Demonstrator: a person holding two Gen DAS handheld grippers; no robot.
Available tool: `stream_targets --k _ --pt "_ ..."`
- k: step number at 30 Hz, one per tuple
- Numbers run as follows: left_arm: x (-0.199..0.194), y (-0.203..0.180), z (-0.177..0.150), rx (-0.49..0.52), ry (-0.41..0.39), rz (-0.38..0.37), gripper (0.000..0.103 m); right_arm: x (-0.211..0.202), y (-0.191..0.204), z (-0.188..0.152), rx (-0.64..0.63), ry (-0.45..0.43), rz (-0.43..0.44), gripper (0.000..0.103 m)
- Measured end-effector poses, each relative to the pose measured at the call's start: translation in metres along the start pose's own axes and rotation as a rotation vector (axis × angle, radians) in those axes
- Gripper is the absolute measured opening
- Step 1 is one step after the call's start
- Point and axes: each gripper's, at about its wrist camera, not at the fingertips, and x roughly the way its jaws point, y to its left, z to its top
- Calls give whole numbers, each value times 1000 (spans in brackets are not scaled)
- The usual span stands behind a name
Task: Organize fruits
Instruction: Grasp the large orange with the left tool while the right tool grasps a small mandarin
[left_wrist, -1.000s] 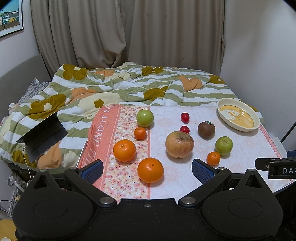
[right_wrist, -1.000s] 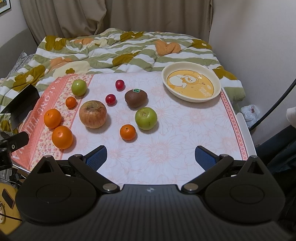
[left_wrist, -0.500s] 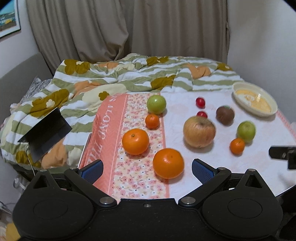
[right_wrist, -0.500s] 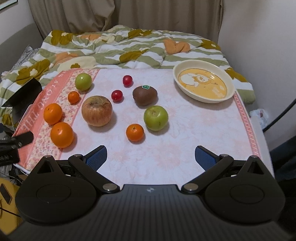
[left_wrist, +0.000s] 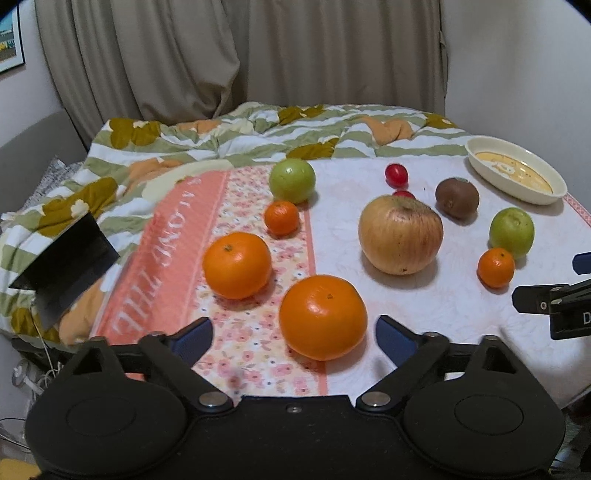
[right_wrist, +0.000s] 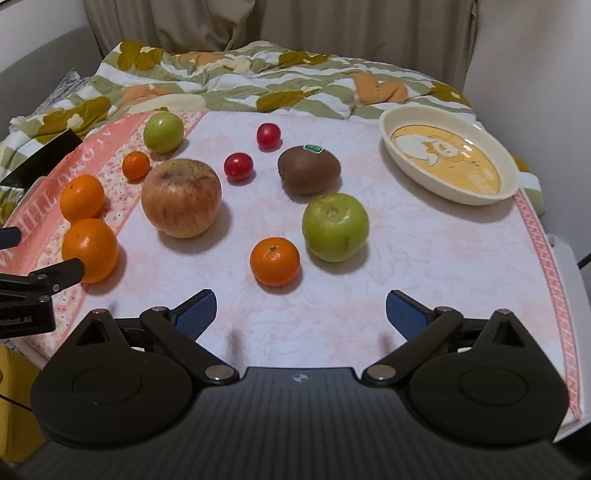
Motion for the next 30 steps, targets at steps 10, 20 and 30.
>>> stream_targets --k 10,20,30 --pt "23 -16 2 13 7 -24 65 24 3 -1 -15 13 45 95" --pt "19 -15 -1 12 6 -29 65 37 9 8 -16 5 55 75" --pt "18 -9 -1 12 5 -41 64 45 20 17 -28 -28 25 53"
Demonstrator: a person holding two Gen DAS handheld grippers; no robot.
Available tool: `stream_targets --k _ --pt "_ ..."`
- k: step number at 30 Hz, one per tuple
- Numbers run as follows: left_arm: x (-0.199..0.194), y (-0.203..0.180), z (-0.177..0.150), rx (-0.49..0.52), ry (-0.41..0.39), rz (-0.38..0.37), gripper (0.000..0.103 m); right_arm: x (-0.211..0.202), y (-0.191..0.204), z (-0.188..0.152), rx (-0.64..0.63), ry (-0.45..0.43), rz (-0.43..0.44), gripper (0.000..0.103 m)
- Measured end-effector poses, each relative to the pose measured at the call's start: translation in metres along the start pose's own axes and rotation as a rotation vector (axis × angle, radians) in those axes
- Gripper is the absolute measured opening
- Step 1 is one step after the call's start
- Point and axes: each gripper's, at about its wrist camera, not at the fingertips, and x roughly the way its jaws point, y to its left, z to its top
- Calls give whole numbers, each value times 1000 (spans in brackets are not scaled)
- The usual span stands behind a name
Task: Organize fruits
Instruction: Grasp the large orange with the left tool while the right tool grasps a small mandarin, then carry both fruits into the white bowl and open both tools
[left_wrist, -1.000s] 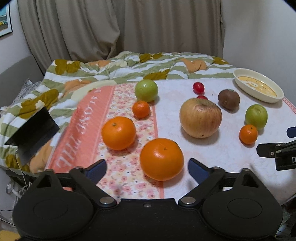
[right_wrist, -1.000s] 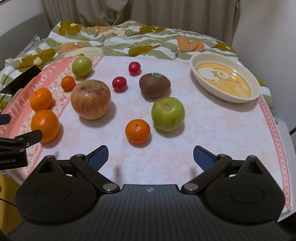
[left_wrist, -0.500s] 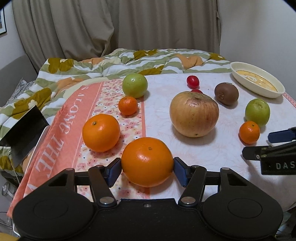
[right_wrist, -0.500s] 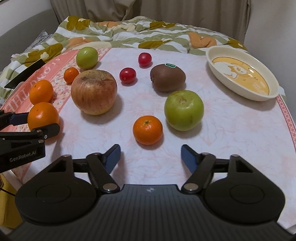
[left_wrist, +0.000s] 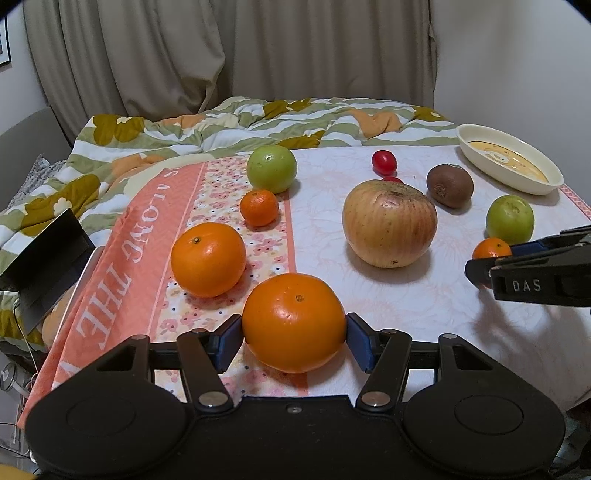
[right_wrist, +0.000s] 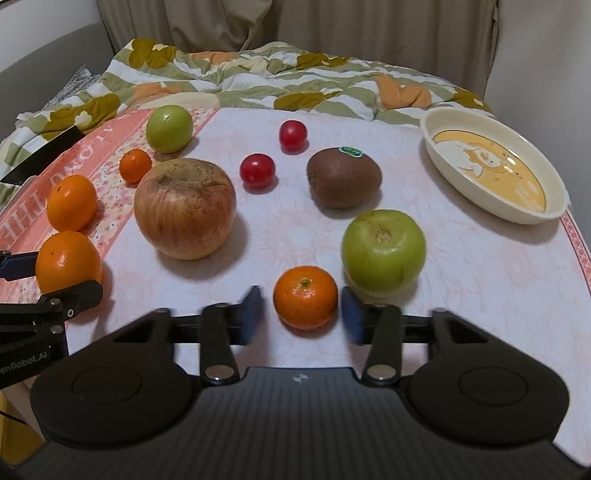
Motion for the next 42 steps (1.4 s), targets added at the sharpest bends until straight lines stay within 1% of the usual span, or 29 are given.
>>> stream_targets --k 4,9,13,19,25,31,37,42 --pt "-6 3 1 -1 -10 -13 64 -6 1 1 13 -3 -6 53" --pt "-22 6 8 -2 -32 -41 64 -26 2 5 34 -19 -19 53" --pt "-38 4 22 -4 -55 -77 64 -51 -3 11 72 -35 -26 53" --pt "-65 -13 50 43 -117 -122 64 -93 -23 20 121 -78 -43 53" --pt "-79 -40 78 29 -142 -133 64 -121 -64 34 142 -101 -65 53" --pt "-78 -79 104 -12 -153 -124 64 -132 -127 49 119 -110 -61 53" --pt "-60 -123 134 -52 -163 -116 64 -120 -188 66 86 -103 -48 53" --pt "-30 -155 159 -65 -163 -120 64 -95 -230 88 49 -112 -38 53"
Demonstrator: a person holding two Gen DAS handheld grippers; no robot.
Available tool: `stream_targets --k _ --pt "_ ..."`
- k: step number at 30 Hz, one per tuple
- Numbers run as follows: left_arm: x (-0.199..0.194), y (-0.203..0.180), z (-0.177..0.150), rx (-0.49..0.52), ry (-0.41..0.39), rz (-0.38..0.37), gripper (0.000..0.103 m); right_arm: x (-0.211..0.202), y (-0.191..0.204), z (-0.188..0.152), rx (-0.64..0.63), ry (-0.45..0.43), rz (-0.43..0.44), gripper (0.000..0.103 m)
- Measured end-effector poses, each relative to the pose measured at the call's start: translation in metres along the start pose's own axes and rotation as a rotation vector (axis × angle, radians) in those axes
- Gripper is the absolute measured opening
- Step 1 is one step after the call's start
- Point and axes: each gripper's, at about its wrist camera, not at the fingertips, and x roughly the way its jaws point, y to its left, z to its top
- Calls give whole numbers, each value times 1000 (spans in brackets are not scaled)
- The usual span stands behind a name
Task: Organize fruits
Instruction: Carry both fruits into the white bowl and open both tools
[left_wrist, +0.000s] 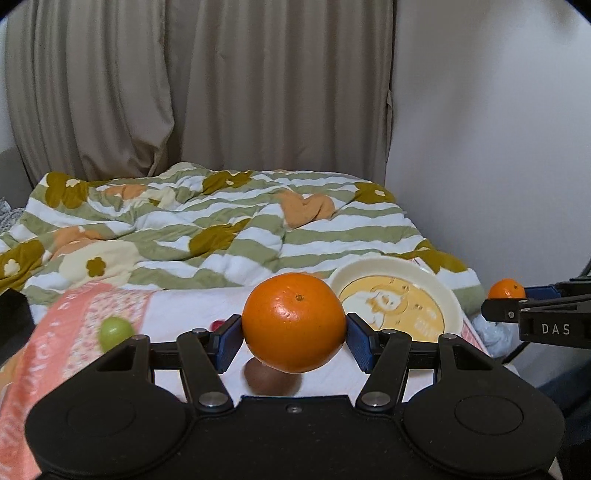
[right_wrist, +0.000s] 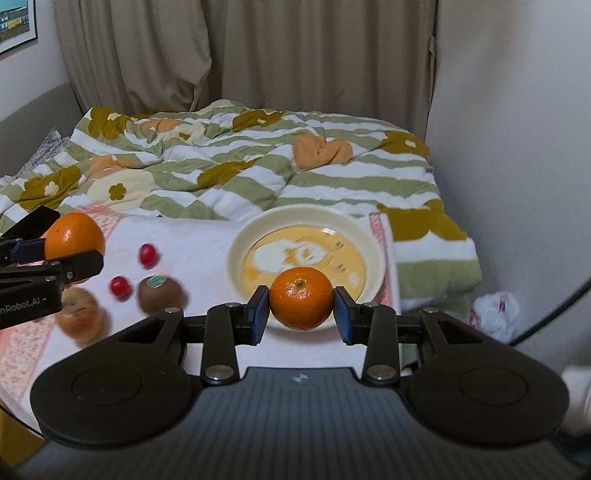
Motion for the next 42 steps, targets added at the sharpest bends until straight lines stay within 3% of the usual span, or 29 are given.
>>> stream_targets --k 7,20,28,33,35,36,37,42 --pt "62 -27 25 35 35 -29 64 50 -41 24 19 7 10 53" --pt "174 -68 46 229 133 -142 64 122 -83 46 128 71 -27 53" --pt "219 -92 39 318 185 -196 64 138 -100 40 181 107 -69 53" --pt "227 -99 36 340 191 -193 66 139 -107 38 192 115 -83 53" --pt "224 -99 37 351 173 -187 77 138 -109 39 193 113 -85 53" --pt "220 -98 38 354 152 -187 93 137 -110 39 195 111 -84 53" --pt "215 -96 39 353 132 -184 100 137 -111 41 198 110 -83 53" --pt "198 -82 45 341 126 -164 101 131 -111 46 190 96 -59 53"
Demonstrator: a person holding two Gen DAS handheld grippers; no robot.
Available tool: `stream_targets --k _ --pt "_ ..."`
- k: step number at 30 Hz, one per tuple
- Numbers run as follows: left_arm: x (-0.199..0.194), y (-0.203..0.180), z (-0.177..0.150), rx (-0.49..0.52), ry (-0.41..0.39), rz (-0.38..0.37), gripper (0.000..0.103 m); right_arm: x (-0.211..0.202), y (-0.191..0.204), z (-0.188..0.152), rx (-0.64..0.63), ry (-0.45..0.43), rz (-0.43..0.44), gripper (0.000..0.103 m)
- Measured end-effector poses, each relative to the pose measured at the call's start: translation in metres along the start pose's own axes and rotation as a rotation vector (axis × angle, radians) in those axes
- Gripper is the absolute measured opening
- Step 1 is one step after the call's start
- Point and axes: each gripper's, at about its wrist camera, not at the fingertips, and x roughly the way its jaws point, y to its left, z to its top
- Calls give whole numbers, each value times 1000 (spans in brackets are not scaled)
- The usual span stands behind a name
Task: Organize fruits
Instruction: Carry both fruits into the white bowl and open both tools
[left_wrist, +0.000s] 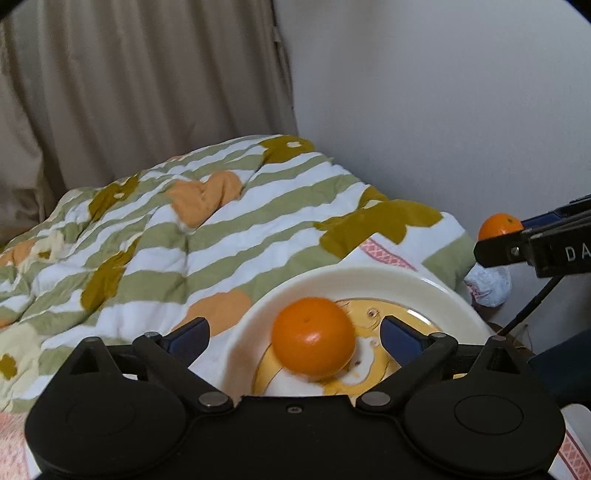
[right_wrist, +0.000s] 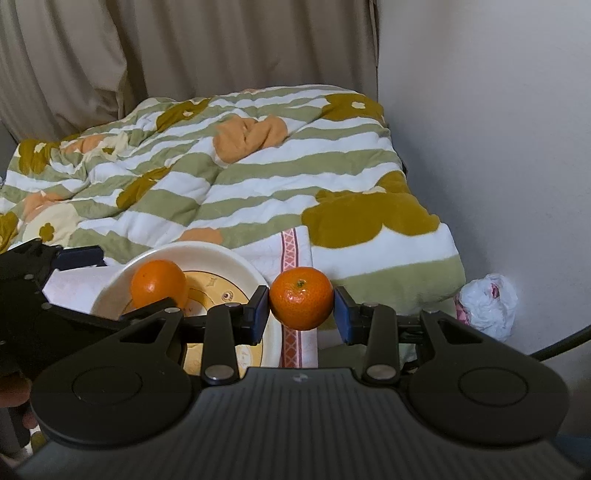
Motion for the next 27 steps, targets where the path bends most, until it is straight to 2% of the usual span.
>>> stream_targets --k 10,14,21,23,25,27 --pt "-34 25 -15 -119 33 34 101 22 40 -5 -157 17 94 53" --pt "-46 30 -23 -147 35 57 101 41 56 -14 -241 24 112 53" --pt "-63 35 -35 -168 33 93 101 61 65 -26 -306 23 130 54" --pt "-66 36 -38 -175 34 103 101 60 67 -27 -322 4 117 62" --pt "-70 38 -41 -183 33 112 101 56 67 -28 -327 -9 123 92" --pt "-75 38 -43 -193 30 116 101 49 65 -29 -320 -35 128 103"
